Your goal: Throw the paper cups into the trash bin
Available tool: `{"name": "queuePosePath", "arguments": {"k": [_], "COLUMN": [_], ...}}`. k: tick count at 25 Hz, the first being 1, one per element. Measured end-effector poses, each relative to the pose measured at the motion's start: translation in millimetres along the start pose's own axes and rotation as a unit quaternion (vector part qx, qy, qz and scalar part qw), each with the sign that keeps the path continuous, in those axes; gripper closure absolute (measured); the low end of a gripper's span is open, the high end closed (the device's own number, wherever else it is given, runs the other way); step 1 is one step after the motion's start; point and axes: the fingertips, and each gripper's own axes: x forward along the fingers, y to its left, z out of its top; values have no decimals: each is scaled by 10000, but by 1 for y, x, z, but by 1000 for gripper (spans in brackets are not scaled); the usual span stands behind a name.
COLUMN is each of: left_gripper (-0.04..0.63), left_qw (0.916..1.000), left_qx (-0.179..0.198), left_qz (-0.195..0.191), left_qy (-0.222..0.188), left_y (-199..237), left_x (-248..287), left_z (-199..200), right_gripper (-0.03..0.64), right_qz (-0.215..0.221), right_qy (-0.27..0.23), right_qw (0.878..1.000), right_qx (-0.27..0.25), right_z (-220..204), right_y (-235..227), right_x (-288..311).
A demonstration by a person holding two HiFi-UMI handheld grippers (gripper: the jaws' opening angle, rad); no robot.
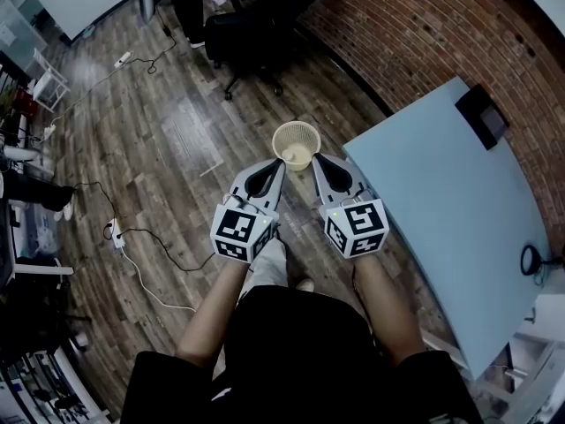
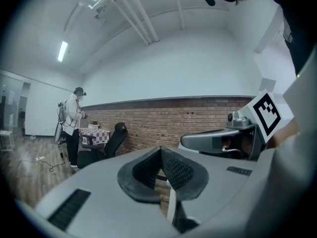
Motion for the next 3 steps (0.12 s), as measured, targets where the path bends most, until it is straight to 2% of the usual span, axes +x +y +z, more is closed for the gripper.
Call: {"name": "queuePosePath", "arguments": {"k": [3], "left_gripper": [586], "left_qw": [10000], "left_qx": [-27], "left_qz": [-53], "left_qy": [-33], "left_y": [-17], "left_x": [-11], "left_z": [3], "right_gripper": [612], "right_qz": [-6], "right_qy": [-15], "right_qw": [10000], "right_qx": [-19], "right_z": [1], "right_y": [5], "right_x": [-20]}}
